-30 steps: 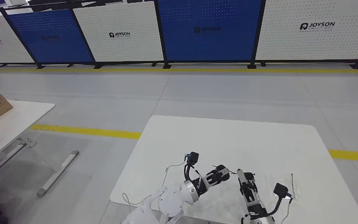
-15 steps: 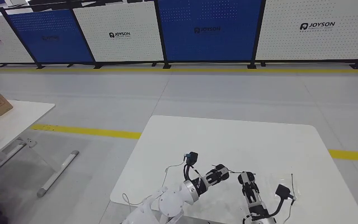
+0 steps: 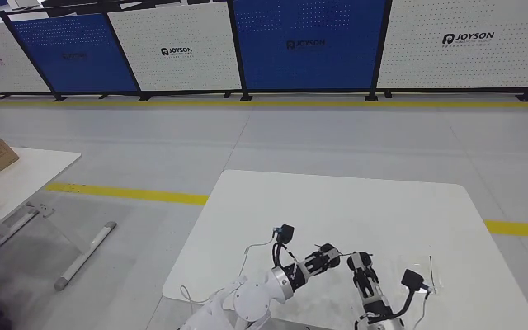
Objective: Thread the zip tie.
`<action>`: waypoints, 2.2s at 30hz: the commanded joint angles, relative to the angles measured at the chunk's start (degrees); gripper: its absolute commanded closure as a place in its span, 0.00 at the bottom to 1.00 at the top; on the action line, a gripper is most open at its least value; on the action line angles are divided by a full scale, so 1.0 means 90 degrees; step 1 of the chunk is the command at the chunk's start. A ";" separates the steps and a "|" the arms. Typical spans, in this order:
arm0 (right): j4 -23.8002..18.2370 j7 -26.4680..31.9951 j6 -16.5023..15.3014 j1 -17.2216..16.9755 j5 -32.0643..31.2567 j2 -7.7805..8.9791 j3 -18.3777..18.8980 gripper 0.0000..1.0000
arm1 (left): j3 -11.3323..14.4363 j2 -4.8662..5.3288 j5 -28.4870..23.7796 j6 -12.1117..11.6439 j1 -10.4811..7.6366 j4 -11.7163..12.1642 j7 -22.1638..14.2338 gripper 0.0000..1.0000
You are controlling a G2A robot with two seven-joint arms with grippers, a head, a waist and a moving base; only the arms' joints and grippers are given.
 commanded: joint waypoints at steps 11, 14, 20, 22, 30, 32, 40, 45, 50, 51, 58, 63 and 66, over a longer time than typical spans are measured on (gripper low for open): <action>-0.0021 0.0065 0.0017 0.0004 0.0011 0.0005 -0.0012 0.37 | -0.0022 0.0003 -0.0008 -0.0045 0.0019 0.0007 -0.0006 1.00; -0.0020 0.0079 -0.0003 0.0003 0.0048 0.0008 0.0005 0.00 | -0.0031 0.0001 -0.0019 -0.0008 0.0016 0.0009 0.0010 1.00; -0.0016 0.0071 -0.0079 -0.0027 0.0173 0.0017 0.0074 0.00 | -0.0061 -0.0029 -0.0275 0.0210 0.0007 0.0029 0.0211 1.00; -0.0025 0.0086 -0.0138 -0.0055 0.0207 0.0024 0.0107 0.00 | -0.0078 -0.0043 -0.0395 0.0263 0.0002 0.0034 0.0307 1.00; -0.0066 0.0367 0.0025 -0.0215 0.0173 0.0069 0.0258 0.00 | -0.0291 -0.0063 -0.0934 0.0140 0.0120 -0.0103 0.0571 1.00; -0.0105 0.0535 0.0088 -0.0211 0.0209 0.0074 0.0243 0.00 | -0.0292 -0.0056 -0.0913 0.0149 0.0122 -0.0134 0.0488 1.00; -0.0092 0.0543 0.0127 -0.0186 0.0168 0.0075 0.0248 0.00 | -0.0292 -0.0056 -0.0913 0.0149 0.0122 -0.0134 0.0488 1.00; -0.0036 0.0297 0.0360 -0.0107 -0.0867 0.0096 0.0196 0.00 | -0.0412 -0.0061 -0.1325 0.0012 0.0255 -0.0302 0.0544 1.00; -0.0061 0.0460 0.0499 -0.0054 -0.1540 0.0114 0.0042 0.00 | -0.0510 -0.0035 -0.1703 -0.0019 0.0429 -0.0615 0.0247 1.00; -0.0061 0.0460 0.0499 -0.0054 -0.1540 0.0114 0.0042 0.00 | -0.0510 -0.0035 -0.1703 -0.0019 0.0429 -0.0615 0.0247 1.00; -0.0013 0.0443 0.0654 -0.0025 -0.1825 0.0123 0.0053 0.00 | -0.0485 -0.0041 -0.1578 0.0036 0.0423 -0.0570 0.0359 1.00; 0.0068 0.0113 0.1164 0.0037 -0.2378 0.0092 -0.0131 0.00 | -0.0352 -0.0083 -0.1618 0.0151 0.0347 -0.0399 0.0469 1.00; 0.0068 0.0113 0.1164 0.0037 -0.2378 0.0092 -0.0131 0.00 | -0.0346 -0.0086 -0.1630 0.0162 0.0338 -0.0387 0.0479 1.00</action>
